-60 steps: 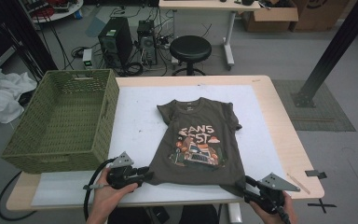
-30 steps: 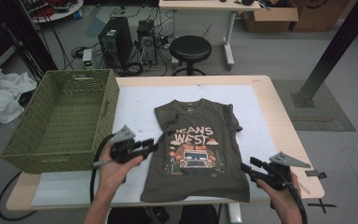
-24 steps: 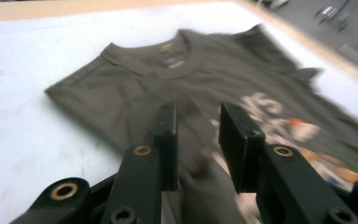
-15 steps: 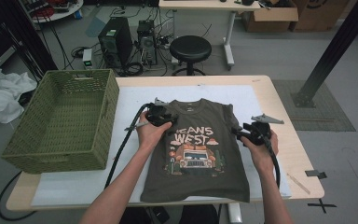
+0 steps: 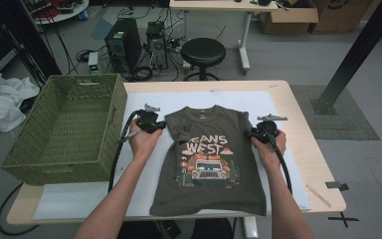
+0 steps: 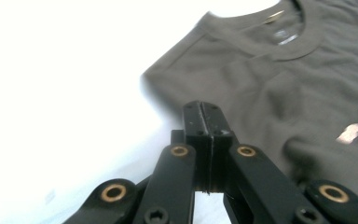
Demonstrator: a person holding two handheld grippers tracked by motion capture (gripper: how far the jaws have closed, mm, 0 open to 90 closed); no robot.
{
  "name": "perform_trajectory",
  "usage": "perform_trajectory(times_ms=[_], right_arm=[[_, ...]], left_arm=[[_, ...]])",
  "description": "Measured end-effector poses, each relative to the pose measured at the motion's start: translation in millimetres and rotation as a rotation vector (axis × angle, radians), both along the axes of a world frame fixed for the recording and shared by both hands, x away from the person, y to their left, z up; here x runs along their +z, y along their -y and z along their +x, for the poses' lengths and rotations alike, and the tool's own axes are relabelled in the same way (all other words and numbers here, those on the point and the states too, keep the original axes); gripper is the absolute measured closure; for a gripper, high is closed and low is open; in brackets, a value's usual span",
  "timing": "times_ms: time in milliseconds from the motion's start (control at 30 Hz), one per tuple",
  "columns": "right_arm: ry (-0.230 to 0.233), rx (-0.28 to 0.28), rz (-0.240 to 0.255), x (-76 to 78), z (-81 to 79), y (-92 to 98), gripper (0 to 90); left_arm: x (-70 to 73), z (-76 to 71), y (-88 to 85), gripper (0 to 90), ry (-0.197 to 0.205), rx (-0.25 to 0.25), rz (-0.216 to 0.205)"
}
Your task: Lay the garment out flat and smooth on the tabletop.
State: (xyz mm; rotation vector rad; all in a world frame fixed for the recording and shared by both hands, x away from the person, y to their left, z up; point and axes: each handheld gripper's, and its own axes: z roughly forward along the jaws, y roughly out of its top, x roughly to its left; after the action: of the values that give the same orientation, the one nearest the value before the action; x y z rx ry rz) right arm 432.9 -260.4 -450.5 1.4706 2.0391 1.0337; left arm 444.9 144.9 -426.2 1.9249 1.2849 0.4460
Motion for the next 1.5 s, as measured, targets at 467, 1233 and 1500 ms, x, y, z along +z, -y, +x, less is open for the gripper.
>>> perform_trajectory(times_ms=[467,1233,1500], right_arm=[[-0.004,0.007,-0.002,-0.4,0.4,-0.4,60.0],[-0.002,0.004,-0.010,-0.5,0.2,-1.4,60.2],[-0.001,0.006,-0.016,-0.6,0.0,-1.9,59.5]], left_arm=[[-22.1,23.1,63.3,65.3,-0.006,-0.178,-0.094],[12.6,-6.1,-25.0,82.3,0.074,0.159,0.119],[7.3,-8.1,-8.8,73.3,-0.023,-0.094,-0.111]])
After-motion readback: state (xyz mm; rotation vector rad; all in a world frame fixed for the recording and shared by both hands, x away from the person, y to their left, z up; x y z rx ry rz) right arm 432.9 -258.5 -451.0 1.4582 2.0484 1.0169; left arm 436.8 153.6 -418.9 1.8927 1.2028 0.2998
